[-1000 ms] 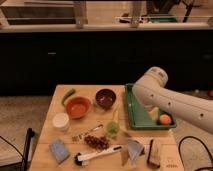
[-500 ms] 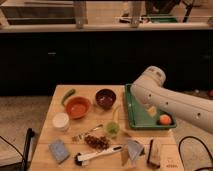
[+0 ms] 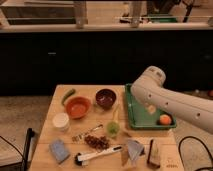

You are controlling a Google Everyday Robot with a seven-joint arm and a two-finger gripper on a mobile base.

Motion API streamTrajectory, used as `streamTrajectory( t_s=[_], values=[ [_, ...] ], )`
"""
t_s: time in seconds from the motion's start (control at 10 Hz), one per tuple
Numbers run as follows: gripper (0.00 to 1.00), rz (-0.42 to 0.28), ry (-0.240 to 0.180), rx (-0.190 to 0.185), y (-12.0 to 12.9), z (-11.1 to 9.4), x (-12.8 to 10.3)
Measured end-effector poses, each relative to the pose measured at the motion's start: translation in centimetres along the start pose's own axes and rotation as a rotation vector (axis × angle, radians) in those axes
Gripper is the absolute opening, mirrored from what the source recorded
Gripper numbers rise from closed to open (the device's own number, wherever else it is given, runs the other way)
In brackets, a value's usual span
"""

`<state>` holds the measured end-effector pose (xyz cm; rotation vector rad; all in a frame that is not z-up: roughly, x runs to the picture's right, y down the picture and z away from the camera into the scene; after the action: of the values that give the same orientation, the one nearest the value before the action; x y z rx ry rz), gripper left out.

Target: Stack bowls on top of each other

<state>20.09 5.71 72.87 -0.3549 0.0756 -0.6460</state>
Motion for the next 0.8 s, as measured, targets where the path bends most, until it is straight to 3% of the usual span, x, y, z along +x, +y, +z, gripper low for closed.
streamTrajectory(
  t_s=[0.4, 0.7, 0.8],
  values=[
    [0.78, -0.032, 0.008, 0.034, -0.7, 0.2, 0.5],
    [0.53, -0.052, 0.008, 0.058, -1.5, 0.4, 0.7],
    [0.49, -0.057, 0.008, 0.064, -1.7, 0.5, 0.8]
  ],
)
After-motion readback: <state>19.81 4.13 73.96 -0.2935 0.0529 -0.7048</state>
